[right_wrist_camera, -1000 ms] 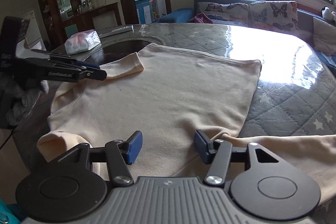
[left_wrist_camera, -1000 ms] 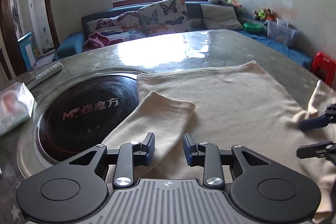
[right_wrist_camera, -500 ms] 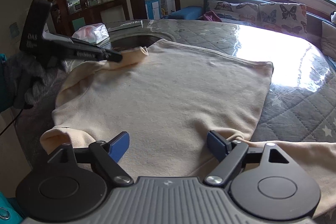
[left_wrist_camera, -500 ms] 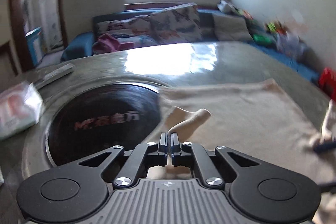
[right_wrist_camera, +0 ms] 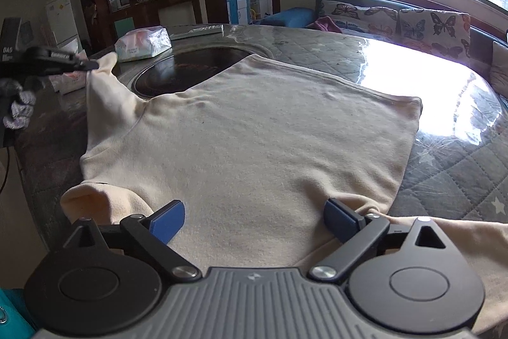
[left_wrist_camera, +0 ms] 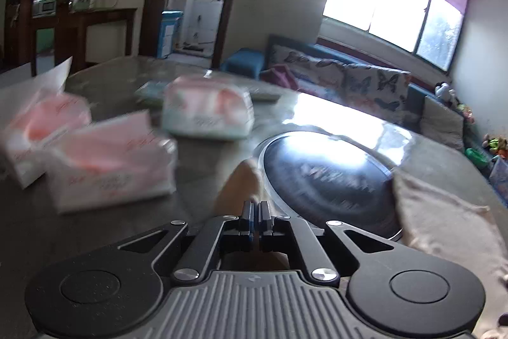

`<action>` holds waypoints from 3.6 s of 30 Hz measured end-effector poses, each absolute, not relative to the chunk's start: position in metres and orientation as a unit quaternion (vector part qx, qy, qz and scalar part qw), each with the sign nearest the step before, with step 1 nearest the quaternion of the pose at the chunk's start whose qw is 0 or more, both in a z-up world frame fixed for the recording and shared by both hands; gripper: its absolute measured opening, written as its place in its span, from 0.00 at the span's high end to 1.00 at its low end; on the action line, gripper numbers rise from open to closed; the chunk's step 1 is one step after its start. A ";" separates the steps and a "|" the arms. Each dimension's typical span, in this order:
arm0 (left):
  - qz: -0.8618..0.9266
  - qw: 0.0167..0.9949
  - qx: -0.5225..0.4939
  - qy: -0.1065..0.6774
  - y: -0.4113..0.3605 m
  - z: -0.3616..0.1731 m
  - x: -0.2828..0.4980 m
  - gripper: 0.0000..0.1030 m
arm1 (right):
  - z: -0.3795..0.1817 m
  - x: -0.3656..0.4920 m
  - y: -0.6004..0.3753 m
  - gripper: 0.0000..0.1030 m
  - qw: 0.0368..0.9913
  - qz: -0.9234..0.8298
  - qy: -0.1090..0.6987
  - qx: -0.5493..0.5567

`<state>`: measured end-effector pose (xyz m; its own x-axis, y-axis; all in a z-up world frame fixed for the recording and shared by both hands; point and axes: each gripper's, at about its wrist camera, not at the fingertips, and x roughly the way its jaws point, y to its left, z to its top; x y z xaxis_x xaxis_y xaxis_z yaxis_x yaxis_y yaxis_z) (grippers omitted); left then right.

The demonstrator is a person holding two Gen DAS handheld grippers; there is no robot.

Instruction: Fold clothes

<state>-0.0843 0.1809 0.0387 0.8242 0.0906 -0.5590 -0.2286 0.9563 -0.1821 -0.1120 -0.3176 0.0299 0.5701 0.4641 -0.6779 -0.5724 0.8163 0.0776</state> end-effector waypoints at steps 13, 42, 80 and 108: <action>0.052 0.946 -0.119 0.298 0.159 0.044 -0.074 0.94 | 0.029 -0.112 -0.312 0.00 0.881 0.289 0.365 -0.086; 0.006 0.953 -0.089 0.289 0.100 0.057 -0.057 0.91 | 0.036 -0.115 -0.317 0.00 0.889 0.283 0.352 -0.082; -0.147 0.928 -0.070 0.335 0.010 0.029 -0.055 0.86 | 0.038 -0.135 -0.489 0.00 0.940 0.055 0.335 0.020; -0.318 0.891 0.026 0.323 -0.072 0.044 -0.106 0.68 | 0.031 -0.143 -0.541 0.58 0.935 -0.078 0.342 0.050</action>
<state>-0.1060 -0.0717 0.0442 0.5891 -0.5500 -0.5920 0.5841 0.7961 -0.1584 -0.1434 -0.5412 0.0308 0.7537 -0.1123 -0.6476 0.1801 0.9829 0.0392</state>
